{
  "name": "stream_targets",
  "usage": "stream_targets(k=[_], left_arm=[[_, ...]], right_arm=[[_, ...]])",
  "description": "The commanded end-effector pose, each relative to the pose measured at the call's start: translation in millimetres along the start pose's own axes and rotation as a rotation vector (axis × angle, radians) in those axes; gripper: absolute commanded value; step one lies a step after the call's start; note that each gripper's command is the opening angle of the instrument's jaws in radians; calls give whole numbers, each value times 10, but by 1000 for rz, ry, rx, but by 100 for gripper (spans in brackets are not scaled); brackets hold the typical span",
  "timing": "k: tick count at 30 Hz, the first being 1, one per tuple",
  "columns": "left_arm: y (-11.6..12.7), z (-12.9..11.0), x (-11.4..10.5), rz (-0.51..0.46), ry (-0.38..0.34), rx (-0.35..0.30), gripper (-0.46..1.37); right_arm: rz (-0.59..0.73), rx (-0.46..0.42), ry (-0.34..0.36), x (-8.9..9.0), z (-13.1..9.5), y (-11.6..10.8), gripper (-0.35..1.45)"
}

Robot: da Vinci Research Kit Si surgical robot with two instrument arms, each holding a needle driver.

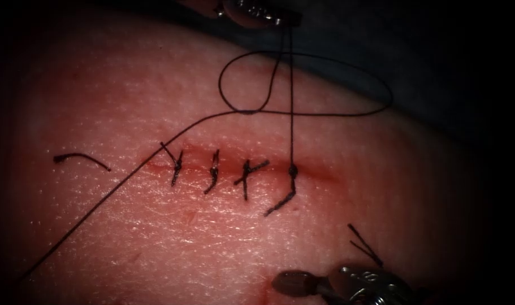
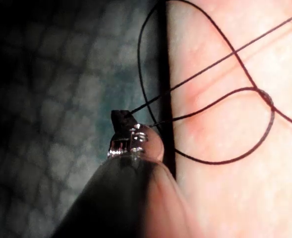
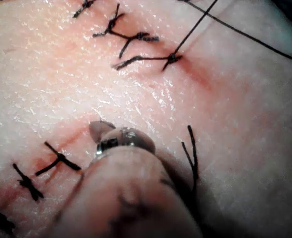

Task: Wound Closure
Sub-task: Tie the knot by pulling down with the right hand and up with the left hand, then cut the suture with the right tool

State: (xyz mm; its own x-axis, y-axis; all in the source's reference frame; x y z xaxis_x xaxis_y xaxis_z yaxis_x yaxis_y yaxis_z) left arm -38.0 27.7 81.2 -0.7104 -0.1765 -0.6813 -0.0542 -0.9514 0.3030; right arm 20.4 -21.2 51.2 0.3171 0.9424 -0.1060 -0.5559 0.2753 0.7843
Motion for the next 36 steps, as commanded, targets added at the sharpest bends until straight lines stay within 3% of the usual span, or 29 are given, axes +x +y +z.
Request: stream_targets(k=[1, 3, 6, 12, 17, 18, 21, 25, 36], left_arm=[[1, -3, 1, 0, 2, -7, -35], [3, -9, 6, -3, 4, -3, -35], [4, -15, 13, -6, 9, -4, -35], [9, -27, 29, -7, 17, -5, -35], [12, -31, 30, 0, 20, -4, -35], [12, -33, 29, 1, 21, -5, -35], [13, -39, 27, 2, 28, -10, -35], [14, -55, 25, 1, 22, 0, -35], [11, -93, 40, -7, 29, 21, -35]], right_arm=[[2, 1, 19, 2, -1, 1, -35], [-15, -10, 68, 10, -5, 3, -35], [-34, 0, 57, 10, -7, 3, -35], [-162, 25, 111, 10, -5, 2, -35], [-195, 40, 160, 14, -6, 4, -35], [-204, 33, 183, 16, -7, 5, -6], [-198, 36, 215, 21, -10, 7, 43], [-223, 12, 274, 30, -17, 8, 82], [-216, -57, 309, 37, -35, 4, 104]])
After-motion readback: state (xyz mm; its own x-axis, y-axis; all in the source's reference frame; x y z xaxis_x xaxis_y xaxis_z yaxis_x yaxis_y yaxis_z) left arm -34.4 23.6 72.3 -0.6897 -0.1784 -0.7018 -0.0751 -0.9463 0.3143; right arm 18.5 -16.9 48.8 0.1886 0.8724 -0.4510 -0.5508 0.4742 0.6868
